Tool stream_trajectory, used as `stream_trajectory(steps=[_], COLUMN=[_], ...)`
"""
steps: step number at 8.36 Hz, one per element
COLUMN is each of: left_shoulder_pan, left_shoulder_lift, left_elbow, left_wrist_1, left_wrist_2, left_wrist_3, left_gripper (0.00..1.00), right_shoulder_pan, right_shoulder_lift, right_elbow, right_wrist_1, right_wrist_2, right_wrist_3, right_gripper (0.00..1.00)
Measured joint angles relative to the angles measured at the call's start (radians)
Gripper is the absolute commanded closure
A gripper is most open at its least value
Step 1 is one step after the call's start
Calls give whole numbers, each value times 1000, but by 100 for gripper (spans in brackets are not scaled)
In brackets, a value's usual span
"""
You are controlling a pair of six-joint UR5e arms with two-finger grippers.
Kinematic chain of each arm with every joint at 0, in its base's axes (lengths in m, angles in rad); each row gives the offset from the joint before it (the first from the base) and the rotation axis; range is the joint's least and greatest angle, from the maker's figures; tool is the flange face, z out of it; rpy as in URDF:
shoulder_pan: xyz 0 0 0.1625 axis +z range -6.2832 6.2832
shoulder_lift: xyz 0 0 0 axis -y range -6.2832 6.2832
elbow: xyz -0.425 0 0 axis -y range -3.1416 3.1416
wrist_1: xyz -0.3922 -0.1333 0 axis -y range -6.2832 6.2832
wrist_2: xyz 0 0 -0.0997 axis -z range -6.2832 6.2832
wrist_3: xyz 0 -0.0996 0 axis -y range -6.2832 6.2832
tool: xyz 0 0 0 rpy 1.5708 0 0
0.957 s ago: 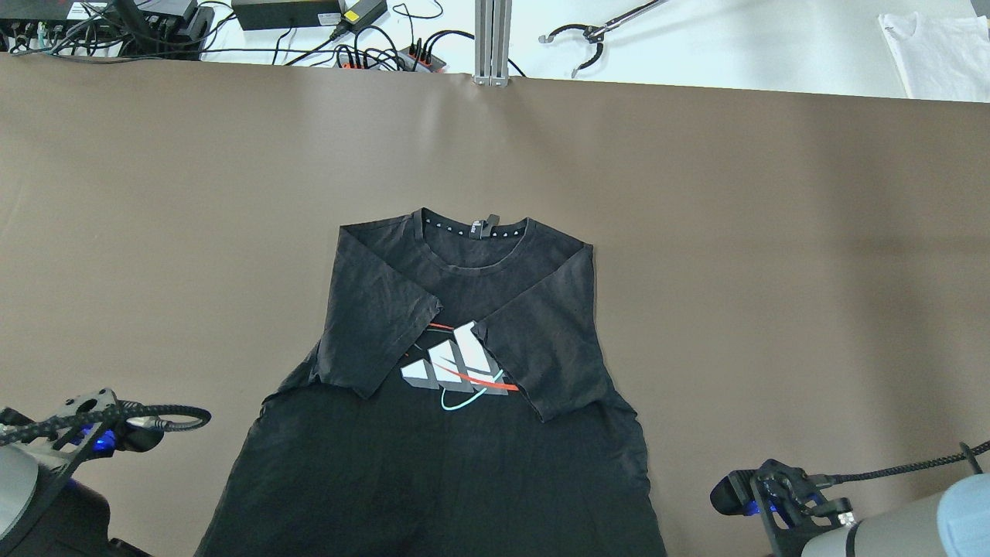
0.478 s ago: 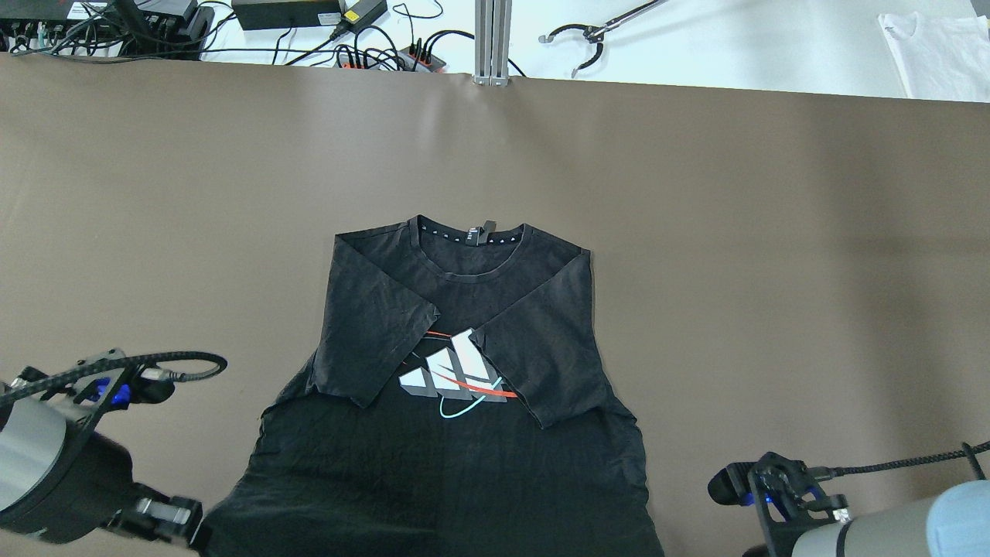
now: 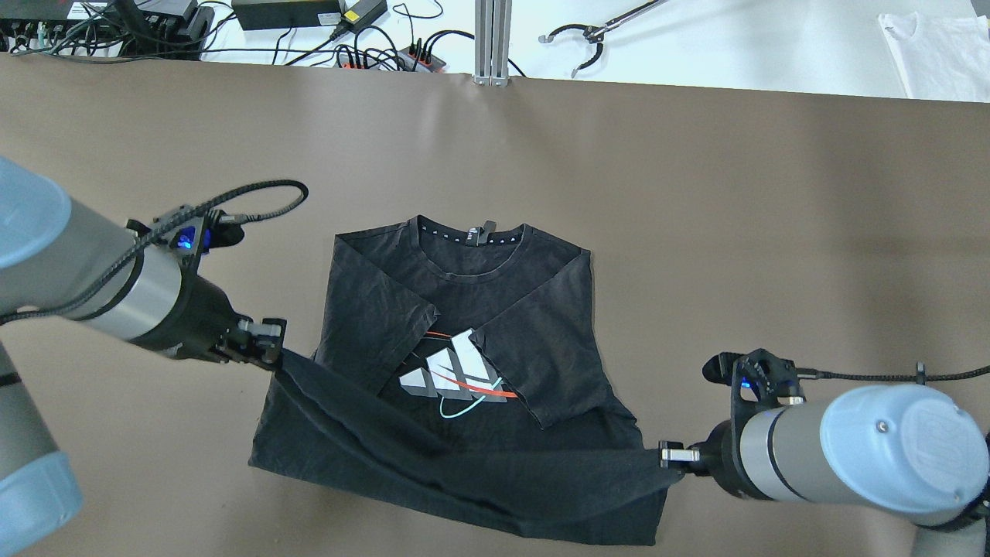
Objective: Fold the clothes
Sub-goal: 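Lift the hem with both grippers and carry it toward the collar, then lower the hem onto the shirt near the collar with both grippers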
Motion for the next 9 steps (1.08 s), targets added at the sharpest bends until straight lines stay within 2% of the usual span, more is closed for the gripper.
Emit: stream_trajectory(steps=[3, 7, 9], left_shoulder_pan=[-143, -183, -201], left_shoulder_lift=[-46, -154, -201], left_elbow=[121, 303, 425], left_wrist_1=[-2, -9, -38], left_wrist_2=[6, 55, 60], left_wrist_3=[33, 83, 122], left_gripper=[100, 100, 100], right_shoulder_pan=[111, 180, 207], right_shoulder_lift=[43, 120, 168], right_elbow=[-100, -189, -265], right_wrist_1=[55, 108, 117], right_wrist_2=[-29, -47, -50], right_wrist_3=[-2, -11, -15], right_gripper=[100, 100, 100])
